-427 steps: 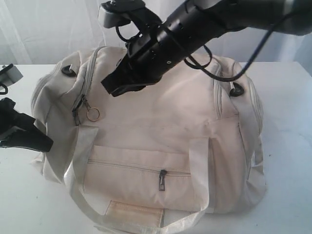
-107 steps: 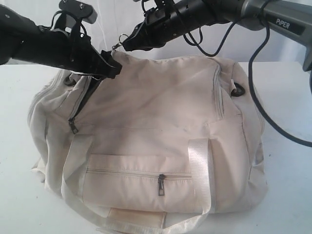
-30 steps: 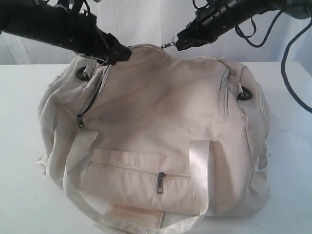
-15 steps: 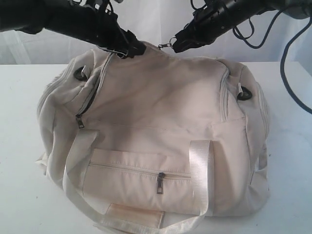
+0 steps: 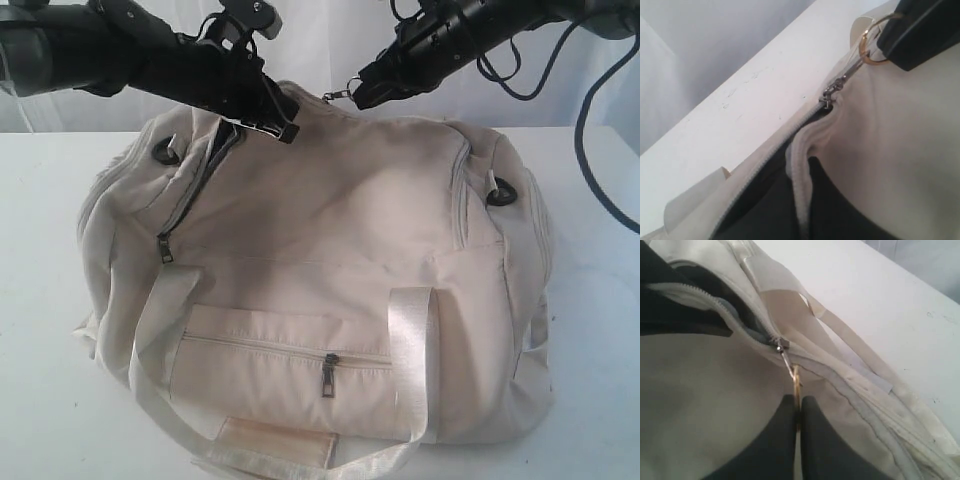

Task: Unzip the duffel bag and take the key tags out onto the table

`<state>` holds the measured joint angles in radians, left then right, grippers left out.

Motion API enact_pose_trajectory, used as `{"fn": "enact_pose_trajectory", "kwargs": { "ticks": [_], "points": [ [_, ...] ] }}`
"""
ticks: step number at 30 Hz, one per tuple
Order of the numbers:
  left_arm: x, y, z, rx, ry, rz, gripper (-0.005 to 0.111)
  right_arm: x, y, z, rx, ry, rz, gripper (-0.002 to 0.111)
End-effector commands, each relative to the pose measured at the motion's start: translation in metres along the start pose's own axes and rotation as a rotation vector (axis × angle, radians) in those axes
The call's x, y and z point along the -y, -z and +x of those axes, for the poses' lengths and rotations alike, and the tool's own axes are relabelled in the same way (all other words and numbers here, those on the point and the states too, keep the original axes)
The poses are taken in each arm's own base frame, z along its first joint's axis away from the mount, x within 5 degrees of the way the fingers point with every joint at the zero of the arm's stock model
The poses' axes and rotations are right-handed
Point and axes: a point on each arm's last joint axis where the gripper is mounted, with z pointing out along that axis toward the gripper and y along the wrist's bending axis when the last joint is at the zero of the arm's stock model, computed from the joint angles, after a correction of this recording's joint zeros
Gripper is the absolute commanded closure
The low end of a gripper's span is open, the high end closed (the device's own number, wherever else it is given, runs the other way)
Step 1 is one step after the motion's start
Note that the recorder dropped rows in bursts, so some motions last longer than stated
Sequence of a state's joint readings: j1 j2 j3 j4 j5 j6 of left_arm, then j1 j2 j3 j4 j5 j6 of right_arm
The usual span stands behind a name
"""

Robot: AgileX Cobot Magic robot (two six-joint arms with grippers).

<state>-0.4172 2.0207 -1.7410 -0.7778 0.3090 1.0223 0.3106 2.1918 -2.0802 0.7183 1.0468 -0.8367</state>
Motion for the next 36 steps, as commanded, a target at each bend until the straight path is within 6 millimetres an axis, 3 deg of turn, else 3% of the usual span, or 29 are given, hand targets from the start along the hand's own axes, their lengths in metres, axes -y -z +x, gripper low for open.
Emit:
{"fn": "enact_pose_trajectory", "kwargs": {
  "ticks": [1,16,26,36],
  "points": [
    [-0.001,0.002,0.0,-0.021,0.025,-0.019,0.107,0.004,0.0,0.004,-0.042,0.017,0.047,0.108],
    [-0.029,0.015,0.022,-0.137,0.149,-0.046,0.107,0.025,0.005,0.009,-0.087,-0.025,0.263,0.108],
    [-0.029,0.016,0.023,-0.146,0.147,-0.036,0.107,0.038,0.01,0.01,-0.102,-0.044,0.42,0.108],
    [-0.025,0.017,0.024,-0.174,0.145,0.005,0.107,0.048,0.016,0.009,-0.049,-0.072,0.465,0.108]
  ]
}}
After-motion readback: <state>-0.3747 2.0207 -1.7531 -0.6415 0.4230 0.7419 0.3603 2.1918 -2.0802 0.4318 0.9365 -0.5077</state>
